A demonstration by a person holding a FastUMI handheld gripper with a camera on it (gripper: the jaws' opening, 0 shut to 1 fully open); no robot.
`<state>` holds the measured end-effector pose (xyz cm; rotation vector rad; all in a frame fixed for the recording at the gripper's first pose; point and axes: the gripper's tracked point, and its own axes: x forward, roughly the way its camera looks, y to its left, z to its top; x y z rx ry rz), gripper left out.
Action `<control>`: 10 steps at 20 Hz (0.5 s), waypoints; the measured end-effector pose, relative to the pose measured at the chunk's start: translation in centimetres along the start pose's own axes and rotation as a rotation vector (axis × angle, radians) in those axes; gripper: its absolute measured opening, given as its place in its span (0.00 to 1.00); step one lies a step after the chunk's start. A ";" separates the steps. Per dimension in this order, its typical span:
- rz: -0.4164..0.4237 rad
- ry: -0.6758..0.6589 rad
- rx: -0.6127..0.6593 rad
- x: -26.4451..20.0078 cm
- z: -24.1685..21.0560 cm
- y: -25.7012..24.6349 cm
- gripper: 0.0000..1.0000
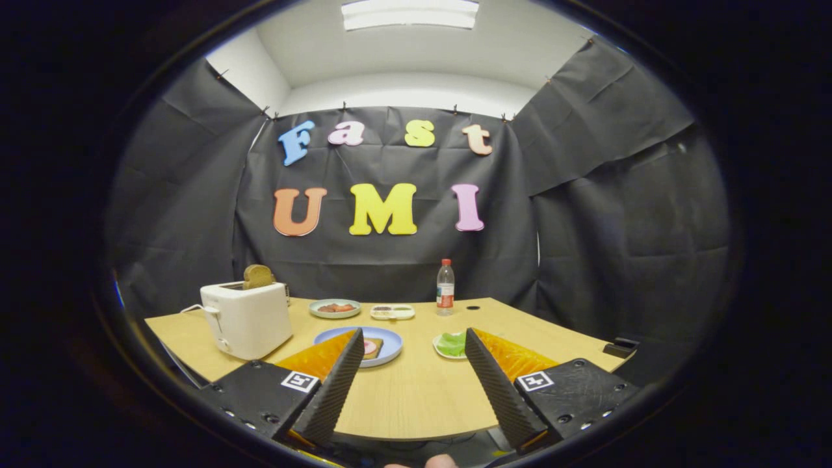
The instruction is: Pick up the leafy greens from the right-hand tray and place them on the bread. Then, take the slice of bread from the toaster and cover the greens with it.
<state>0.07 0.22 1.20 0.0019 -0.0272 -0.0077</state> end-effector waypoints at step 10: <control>-0.003 0.012 -0.002 0.1 0.2 0.1 0.95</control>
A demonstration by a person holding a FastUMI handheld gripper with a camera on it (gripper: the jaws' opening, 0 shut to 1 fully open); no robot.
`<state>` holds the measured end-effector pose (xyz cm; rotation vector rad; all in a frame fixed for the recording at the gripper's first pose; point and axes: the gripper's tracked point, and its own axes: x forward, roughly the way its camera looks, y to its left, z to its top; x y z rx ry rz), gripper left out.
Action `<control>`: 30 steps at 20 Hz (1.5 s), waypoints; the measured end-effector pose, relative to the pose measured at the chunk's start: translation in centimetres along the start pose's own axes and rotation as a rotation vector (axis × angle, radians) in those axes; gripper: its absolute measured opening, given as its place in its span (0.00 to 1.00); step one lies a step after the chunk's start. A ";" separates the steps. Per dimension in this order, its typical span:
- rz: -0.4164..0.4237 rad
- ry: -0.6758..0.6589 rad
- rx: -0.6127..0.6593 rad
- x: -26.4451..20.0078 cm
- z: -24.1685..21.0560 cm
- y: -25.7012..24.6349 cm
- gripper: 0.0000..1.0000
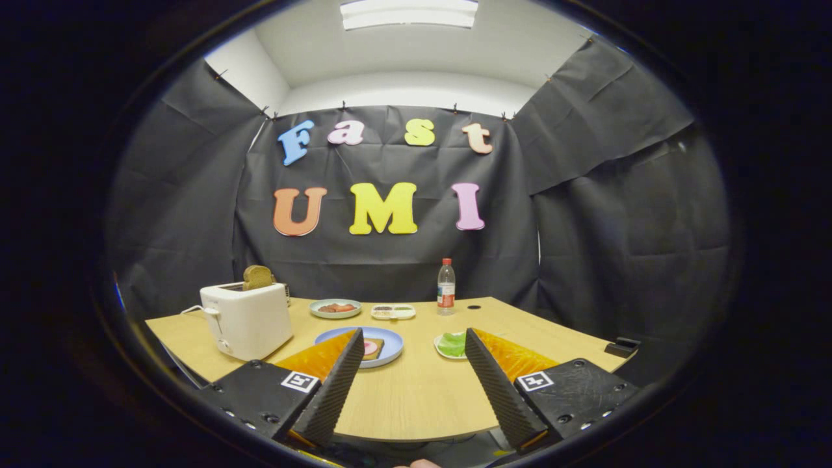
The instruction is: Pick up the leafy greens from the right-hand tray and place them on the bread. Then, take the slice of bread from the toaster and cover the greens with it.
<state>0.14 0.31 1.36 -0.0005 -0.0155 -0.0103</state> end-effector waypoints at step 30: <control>0.025 0.313 -0.049 13.5 -1.4 -11.8 0.96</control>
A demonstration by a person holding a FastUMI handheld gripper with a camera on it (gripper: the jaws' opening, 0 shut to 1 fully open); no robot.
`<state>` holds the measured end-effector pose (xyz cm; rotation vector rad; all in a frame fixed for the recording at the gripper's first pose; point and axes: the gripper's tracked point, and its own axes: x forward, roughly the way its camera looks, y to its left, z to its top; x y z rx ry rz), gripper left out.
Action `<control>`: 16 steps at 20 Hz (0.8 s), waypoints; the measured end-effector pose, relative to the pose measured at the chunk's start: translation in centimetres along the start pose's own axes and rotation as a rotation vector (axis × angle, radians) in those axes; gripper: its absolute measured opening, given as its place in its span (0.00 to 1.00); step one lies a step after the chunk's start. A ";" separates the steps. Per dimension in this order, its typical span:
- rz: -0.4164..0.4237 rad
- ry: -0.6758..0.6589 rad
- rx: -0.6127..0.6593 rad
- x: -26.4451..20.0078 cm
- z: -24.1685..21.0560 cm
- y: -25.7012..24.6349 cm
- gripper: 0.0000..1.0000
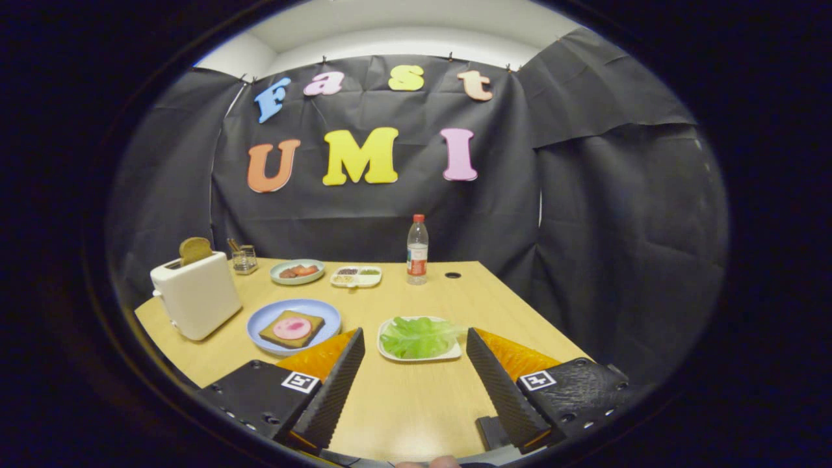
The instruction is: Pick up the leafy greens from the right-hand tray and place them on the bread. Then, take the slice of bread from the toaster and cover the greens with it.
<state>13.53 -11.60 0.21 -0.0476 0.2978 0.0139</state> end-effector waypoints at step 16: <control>0.088 0.441 -0.069 20.0 -7.0 1.5 0.96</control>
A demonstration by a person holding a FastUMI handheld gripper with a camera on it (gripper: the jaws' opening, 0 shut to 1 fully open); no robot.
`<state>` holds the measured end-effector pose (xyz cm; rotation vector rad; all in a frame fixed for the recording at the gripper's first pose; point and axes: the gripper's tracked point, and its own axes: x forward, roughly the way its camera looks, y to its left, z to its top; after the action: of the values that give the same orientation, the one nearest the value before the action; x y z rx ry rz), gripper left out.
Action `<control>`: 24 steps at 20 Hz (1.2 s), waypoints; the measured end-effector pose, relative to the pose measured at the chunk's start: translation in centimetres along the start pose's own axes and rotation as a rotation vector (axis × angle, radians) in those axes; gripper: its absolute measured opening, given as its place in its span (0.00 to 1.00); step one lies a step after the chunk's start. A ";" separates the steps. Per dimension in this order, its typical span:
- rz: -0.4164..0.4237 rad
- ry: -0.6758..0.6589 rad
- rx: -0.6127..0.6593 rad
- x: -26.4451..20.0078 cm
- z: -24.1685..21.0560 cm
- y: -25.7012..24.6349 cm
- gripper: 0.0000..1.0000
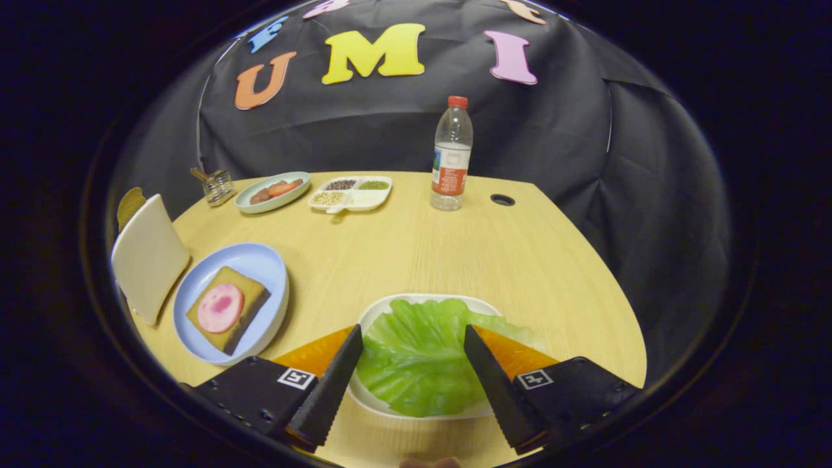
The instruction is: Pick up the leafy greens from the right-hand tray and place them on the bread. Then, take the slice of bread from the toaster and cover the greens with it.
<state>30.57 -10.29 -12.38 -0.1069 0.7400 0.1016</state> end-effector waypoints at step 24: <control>0.148 -0.249 0.088 -8.4 7.2 7.7 0.00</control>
<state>28.17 -2.13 -1.91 0.0444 0.5020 0.2193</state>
